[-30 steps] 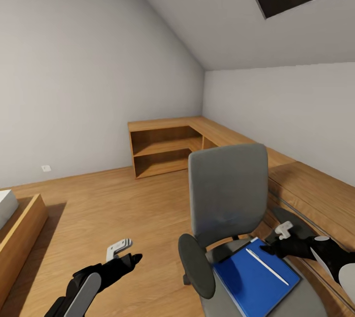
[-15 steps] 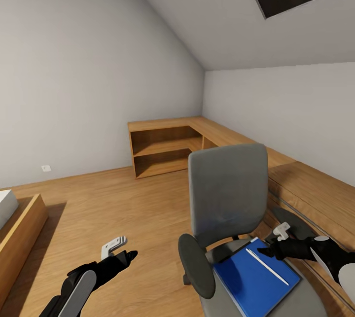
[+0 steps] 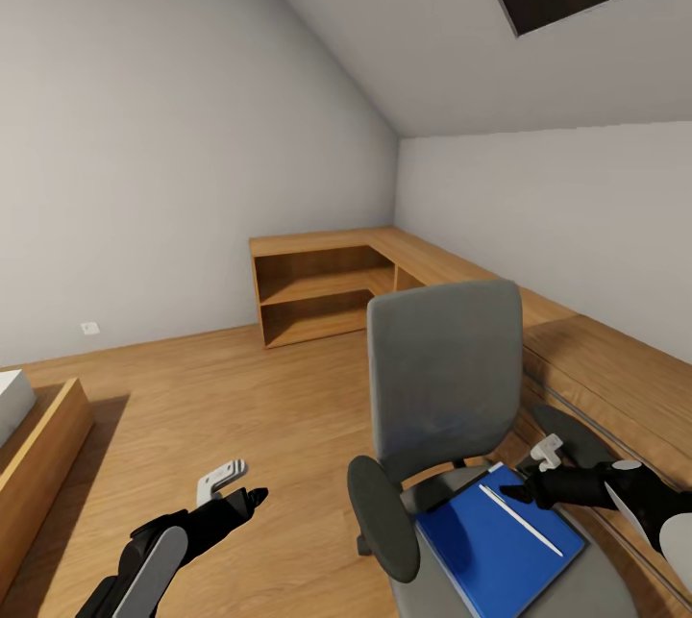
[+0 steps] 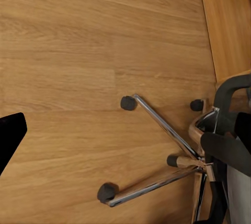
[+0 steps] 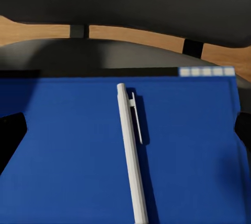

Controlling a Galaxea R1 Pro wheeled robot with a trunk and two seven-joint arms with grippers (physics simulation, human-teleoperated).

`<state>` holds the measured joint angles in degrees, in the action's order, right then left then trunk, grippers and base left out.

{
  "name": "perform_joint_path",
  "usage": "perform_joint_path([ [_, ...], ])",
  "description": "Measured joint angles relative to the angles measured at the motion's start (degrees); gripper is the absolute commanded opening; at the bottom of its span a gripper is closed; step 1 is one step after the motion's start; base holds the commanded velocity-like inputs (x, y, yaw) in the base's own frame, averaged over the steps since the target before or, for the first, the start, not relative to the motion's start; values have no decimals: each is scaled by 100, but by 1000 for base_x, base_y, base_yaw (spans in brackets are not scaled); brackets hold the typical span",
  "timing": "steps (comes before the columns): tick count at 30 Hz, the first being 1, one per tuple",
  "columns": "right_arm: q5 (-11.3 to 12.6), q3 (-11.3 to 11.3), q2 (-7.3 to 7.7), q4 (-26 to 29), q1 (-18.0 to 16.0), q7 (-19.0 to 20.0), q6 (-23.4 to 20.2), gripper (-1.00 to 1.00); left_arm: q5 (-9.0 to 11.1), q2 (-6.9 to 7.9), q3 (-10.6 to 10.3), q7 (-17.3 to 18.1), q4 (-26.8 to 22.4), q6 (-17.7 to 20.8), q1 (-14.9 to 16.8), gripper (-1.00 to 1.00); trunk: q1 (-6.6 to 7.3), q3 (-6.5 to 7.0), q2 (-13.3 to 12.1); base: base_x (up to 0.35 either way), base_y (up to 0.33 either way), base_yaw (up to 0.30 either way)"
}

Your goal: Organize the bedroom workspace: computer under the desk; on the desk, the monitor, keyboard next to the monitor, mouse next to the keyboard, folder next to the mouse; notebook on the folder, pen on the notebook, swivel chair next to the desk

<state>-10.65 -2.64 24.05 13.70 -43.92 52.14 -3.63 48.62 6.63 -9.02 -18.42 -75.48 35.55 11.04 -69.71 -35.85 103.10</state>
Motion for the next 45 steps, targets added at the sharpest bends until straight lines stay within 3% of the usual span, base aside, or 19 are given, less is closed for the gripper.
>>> perform_joint_path([
  [9,0,0,0,0,0,70,1,100,0,0,0,0,-2,0,0,100,0,0,0,0,0,0],
  [12,-2,34,-97,96,4,61,-86,100,-3,-75,-40,0,-98,0,0,100,0,0,0,0,0,0],
  [19,10,27,-145,126,2,92,-296,100,-6,-115,-37,0,-91,0,0,100,0,0,0,0,0,0],
  [39,53,24,-184,-31,1,130,294,100,-9,-158,-42,0,-82,0,0,100,0,0,0,0,0,0],
  [45,60,24,-184,-26,1,133,299,100,-9,-158,-43,0,-82,0,0,100,0,0,0,0,0,0],
])
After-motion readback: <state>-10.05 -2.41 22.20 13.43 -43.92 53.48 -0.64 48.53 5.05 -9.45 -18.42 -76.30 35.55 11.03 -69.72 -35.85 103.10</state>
